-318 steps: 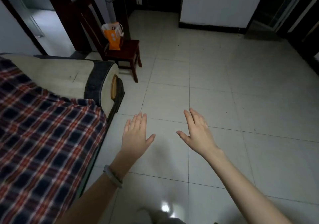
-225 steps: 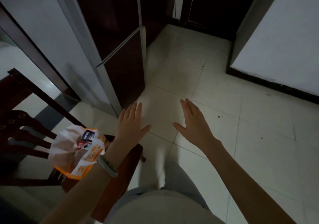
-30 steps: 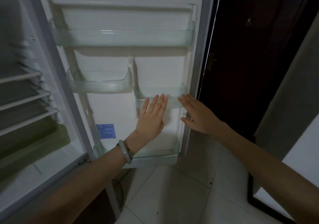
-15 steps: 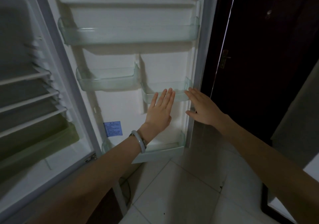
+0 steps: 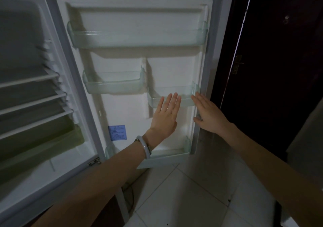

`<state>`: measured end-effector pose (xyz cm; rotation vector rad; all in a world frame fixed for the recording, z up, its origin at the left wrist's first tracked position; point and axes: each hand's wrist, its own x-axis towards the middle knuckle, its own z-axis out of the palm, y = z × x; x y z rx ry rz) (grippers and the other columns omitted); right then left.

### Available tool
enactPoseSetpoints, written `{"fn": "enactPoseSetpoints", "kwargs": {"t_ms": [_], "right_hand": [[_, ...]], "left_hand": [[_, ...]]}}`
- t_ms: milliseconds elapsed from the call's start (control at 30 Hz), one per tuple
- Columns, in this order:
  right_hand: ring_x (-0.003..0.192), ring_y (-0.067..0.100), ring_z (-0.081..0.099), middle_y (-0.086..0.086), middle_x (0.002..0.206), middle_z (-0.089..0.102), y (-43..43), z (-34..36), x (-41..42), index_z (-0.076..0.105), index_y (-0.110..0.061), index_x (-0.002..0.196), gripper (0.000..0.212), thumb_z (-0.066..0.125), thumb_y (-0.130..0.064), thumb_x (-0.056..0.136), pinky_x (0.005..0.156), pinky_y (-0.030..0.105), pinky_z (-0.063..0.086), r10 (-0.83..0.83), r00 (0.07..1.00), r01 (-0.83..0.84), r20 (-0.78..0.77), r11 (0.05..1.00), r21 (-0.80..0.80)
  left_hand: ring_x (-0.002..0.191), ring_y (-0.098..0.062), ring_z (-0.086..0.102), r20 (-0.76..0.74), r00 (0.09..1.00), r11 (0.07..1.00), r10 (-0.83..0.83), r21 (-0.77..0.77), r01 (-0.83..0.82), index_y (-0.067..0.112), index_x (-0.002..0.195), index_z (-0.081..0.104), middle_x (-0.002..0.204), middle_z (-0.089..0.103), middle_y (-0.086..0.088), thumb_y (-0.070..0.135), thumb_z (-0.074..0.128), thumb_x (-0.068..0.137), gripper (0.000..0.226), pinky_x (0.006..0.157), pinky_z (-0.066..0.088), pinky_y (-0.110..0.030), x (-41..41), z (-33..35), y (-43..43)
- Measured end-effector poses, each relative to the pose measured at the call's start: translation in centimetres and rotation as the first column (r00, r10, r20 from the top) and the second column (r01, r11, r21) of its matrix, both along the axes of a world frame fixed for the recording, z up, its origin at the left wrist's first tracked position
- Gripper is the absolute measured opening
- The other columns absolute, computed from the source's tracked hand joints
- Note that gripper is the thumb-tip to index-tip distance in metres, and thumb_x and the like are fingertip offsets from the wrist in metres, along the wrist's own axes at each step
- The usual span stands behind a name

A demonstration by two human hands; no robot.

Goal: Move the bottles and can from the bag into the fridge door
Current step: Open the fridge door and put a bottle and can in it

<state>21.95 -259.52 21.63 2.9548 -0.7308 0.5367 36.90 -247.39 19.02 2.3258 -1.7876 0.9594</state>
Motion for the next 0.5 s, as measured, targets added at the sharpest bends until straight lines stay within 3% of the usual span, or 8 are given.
{"fn": "enactPoseSetpoints", "kwargs": {"t_ms": [267, 367, 500], "right_hand": [[0.144, 0.027, 0.002, 0.016, 0.157, 0.002, 2.0, -0.4, 0.3, 0.007, -0.009, 0.147, 0.077, 0.052, -0.034, 0.090, 0.117, 0.041, 0.007, -0.024, 0.999, 0.026, 0.044, 0.998, -0.059], [0.144, 0.029, 0.004, 0.017, 0.156, 0.006, 3.9, -0.5, 0.5, 0.013, -0.009, 0.146, 0.075, 0.054, -0.034, 0.089, 0.116, 0.040, 0.004, 0.024, 0.996, -0.017, 0.084, 0.997, -0.079], [0.144, 0.028, 0.008, 0.015, 0.156, 0.010, 7.2, -1.8, 1.7, 0.016, -0.012, 0.147, 0.075, 0.055, -0.036, 0.088, 0.113, 0.035, -0.001, 0.139, 0.988, -0.132, 0.071, 0.987, -0.096]], "left_hand": [[0.141, -0.032, 0.018, -0.033, 0.994, 0.993, -0.108, -0.059, 0.106, 0.003, 0.145, 0.020, 0.153, 0.022, -0.017, 0.019, 0.059, 0.077, 0.081, 0.115, 0.007, -0.045, 0.4, -0.1, 1.0], [0.142, -0.031, 0.017, -0.079, 0.981, 0.981, -0.177, -0.088, 0.170, 0.005, 0.146, 0.019, 0.153, 0.021, -0.016, 0.026, 0.057, 0.082, 0.077, 0.116, 0.013, -0.045, 1.4, -0.5, 2.7], [0.139, -0.030, 0.025, -0.093, 0.988, 0.990, -0.122, -0.082, 0.114, 0.007, 0.145, 0.023, 0.151, 0.028, -0.015, 0.038, 0.052, 0.085, 0.074, 0.114, 0.016, -0.044, 3.5, -2.3, 6.9]]}}
